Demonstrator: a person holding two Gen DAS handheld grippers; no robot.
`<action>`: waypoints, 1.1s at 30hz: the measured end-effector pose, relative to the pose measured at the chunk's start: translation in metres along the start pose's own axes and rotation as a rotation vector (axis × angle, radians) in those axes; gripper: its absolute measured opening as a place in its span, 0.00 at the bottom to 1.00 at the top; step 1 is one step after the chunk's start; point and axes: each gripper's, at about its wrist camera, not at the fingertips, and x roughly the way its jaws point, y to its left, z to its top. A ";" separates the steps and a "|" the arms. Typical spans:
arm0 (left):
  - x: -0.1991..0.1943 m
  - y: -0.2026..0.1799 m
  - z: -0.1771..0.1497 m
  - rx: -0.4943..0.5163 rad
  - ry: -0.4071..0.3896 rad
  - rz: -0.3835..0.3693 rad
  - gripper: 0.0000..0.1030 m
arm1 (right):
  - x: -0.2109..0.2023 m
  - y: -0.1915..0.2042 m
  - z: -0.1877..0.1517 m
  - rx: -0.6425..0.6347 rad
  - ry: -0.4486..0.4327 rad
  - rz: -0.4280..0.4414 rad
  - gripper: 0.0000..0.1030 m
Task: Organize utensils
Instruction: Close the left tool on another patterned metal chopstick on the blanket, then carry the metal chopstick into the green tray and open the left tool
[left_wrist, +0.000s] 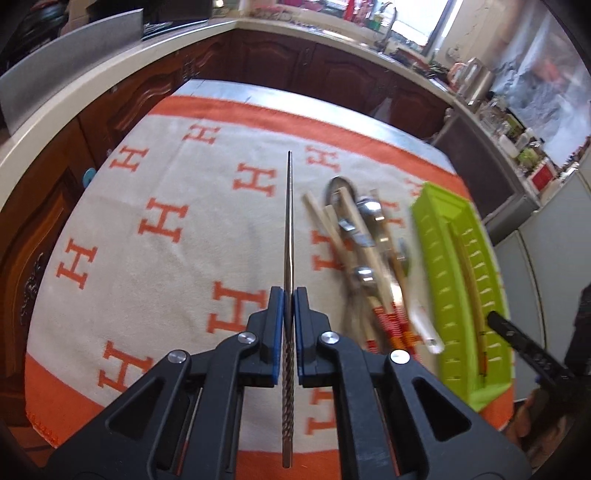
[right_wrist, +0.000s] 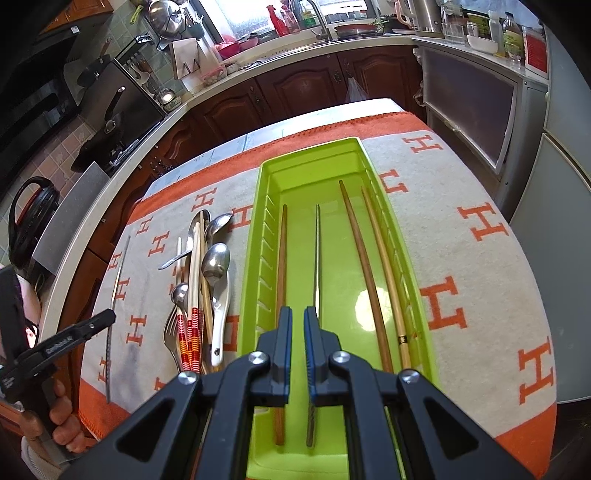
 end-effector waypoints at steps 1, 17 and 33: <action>-0.008 -0.010 0.003 0.011 -0.008 -0.026 0.03 | -0.001 -0.001 0.001 0.002 -0.001 0.002 0.06; 0.045 -0.182 0.005 0.125 0.171 -0.208 0.03 | -0.031 -0.028 0.004 0.093 -0.064 0.006 0.06; 0.040 -0.184 -0.017 0.243 0.121 -0.123 0.04 | -0.031 -0.033 0.002 0.101 -0.058 0.010 0.06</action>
